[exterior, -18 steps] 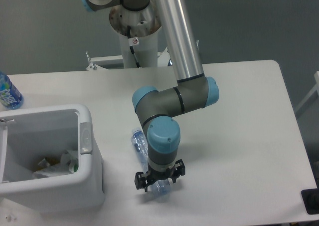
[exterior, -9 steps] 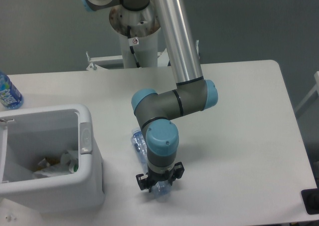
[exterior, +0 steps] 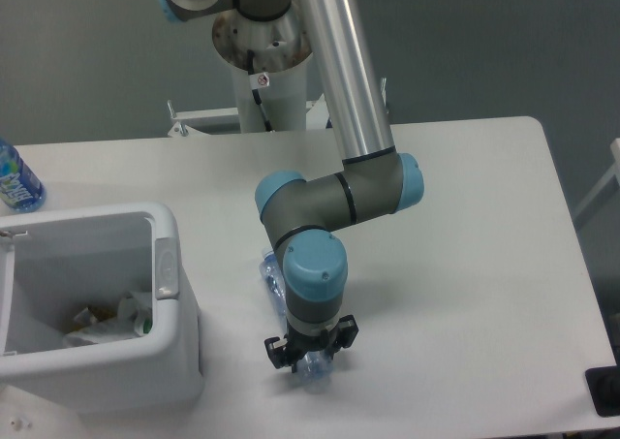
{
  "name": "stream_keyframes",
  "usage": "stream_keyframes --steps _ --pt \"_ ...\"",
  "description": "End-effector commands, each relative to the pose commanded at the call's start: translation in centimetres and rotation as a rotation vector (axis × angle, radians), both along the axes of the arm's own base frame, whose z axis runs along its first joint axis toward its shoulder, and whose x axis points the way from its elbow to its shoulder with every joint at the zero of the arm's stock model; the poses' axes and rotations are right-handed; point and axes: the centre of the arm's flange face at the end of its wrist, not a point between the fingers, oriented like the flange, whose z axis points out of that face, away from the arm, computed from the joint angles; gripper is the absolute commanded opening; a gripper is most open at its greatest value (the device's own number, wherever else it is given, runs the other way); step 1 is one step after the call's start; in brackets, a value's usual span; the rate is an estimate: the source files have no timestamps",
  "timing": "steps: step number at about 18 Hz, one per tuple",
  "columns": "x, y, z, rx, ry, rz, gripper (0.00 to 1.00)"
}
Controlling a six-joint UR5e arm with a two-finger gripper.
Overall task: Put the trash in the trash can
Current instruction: 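Move the gripper to the clear plastic bottle and grasp it, then lift the bottle and carry it over the white bin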
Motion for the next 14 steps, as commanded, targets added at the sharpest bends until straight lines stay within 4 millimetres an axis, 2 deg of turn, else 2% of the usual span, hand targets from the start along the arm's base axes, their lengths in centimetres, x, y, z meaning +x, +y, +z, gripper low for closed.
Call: stream_keyframes --steps 5,8,9,10,12,14 --pt "-0.3 -0.2 2.2 0.021 0.029 -0.044 0.63" --pt "-0.9 -0.7 4.5 0.042 0.06 -0.069 0.62" --pt "-1.8 -1.1 5.6 0.056 0.075 -0.063 0.62" --pt "-2.8 -1.2 7.8 0.084 0.102 -0.049 0.62" --pt "-5.9 -2.0 14.4 0.167 0.181 0.009 0.63" --pt "-7.6 -2.1 20.1 0.248 0.254 0.056 0.63"
